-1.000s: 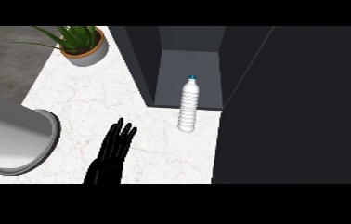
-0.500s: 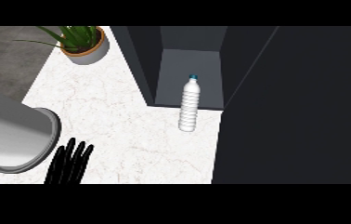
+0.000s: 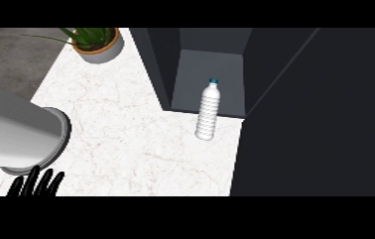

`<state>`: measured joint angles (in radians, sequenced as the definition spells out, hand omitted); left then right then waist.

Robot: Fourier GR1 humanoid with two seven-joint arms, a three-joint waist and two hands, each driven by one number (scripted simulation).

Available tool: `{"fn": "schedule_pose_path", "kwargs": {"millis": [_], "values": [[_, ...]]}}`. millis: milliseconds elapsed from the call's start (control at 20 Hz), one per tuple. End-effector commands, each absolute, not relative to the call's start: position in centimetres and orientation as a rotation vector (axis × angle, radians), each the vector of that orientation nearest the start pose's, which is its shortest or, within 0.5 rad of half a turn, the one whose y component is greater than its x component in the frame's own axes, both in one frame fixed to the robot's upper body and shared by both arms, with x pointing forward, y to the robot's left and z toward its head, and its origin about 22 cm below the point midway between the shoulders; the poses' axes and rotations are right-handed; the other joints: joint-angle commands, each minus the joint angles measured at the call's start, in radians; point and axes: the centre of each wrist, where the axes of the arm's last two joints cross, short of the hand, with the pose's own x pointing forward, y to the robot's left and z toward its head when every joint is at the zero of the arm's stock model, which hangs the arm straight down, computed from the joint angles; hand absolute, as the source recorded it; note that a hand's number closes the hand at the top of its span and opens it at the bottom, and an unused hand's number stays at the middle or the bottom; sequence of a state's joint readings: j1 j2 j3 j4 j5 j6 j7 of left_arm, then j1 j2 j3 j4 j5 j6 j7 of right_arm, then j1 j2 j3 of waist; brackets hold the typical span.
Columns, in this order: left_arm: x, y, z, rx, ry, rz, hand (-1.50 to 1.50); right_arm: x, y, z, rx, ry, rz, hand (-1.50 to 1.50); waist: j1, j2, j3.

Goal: Pick up the bottled water, place it into the cabinet and close the cabinet

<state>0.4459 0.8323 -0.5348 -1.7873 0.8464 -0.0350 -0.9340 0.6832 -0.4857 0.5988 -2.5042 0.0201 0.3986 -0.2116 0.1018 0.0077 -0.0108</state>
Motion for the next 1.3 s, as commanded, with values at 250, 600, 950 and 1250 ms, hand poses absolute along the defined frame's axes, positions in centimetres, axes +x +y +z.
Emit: {"fn": "schedule_pose_path", "kwargs": {"millis": [250, 600, 950, 1250], "values": [[8.9, 32.7, 0.2, -0.484, -1.843, 0.069, -1.50, 7.7, -18.0, 14.4, 0.762, -1.706, 1.076, 1.50, 0.046, 0.007, -0.006], [9.7, 33.9, 1.0, -0.469, -1.856, 0.052, -1.50, 9.5, -17.1, 13.5, 0.767, -1.705, 1.023, 1.50, 0.074, 0.024, -0.009], [10.4, 34.9, 1.7, -0.493, -1.873, 0.033, -1.50, 10.5, -16.4, 13.0, 0.773, -1.707, 0.903, 1.50, 0.075, 0.034, -0.010], [10.5, 35.3, 2.1, -0.501, -1.873, 0.023, -1.50, 11.6, -15.9, 11.8, 0.821, -1.657, 0.789, 1.50, 0.092, 0.045, -0.006]]}}
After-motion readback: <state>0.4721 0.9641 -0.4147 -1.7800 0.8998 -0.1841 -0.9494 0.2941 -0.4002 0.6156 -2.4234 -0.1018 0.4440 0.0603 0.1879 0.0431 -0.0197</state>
